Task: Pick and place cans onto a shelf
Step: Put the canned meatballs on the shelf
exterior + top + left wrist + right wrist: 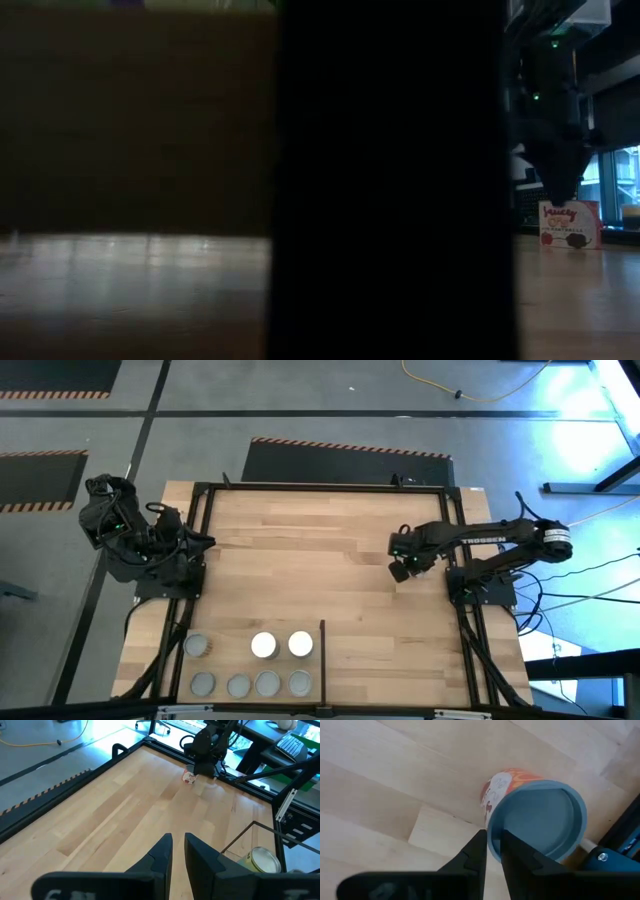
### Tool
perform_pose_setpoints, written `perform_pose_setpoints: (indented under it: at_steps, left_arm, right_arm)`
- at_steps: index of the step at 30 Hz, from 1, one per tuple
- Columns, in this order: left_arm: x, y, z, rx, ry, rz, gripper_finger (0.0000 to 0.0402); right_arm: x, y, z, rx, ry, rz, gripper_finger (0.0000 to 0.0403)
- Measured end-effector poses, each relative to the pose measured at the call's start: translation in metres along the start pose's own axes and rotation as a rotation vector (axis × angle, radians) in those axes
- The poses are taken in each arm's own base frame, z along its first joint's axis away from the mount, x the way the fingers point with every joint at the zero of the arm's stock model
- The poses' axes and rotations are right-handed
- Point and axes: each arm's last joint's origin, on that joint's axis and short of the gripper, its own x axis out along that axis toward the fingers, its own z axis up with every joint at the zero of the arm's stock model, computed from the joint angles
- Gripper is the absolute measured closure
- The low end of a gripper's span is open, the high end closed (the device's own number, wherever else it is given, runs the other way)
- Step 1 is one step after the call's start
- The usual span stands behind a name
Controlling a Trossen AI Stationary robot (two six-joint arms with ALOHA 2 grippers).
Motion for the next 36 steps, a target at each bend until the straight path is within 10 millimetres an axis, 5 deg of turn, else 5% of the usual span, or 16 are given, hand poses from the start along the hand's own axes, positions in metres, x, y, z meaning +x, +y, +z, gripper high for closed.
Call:
perform_pose_setpoints:
  at_steps: [13, 18, 24, 36]
  left_arm:
    - [0.000, 0.000, 0.000, -0.004, -0.001, -0.002, 0.0358]
    - [0.000, -0.001, 0.000, -0.007, -0.001, -0.004, 0.0358]
    - [0.000, -0.001, 0.000, -0.008, -0.002, -0.005, 0.0358]
    - [0.000, -0.001, 0.000, -0.007, 0.013, -0.011, 0.0358]
  right_arm:
    - [0.010, 0.004, 0.005, -0.062, -0.008, -0.083, 0.0347]
    - [0.011, 0.005, 0.006, -0.086, -0.029, -0.087, 0.0389]
    - [0.009, 0.006, 0.007, -0.129, -0.035, -0.084, 0.0396]
    - [-0.047, 0.030, 0.030, -0.238, -0.188, 0.028, 0.0397]
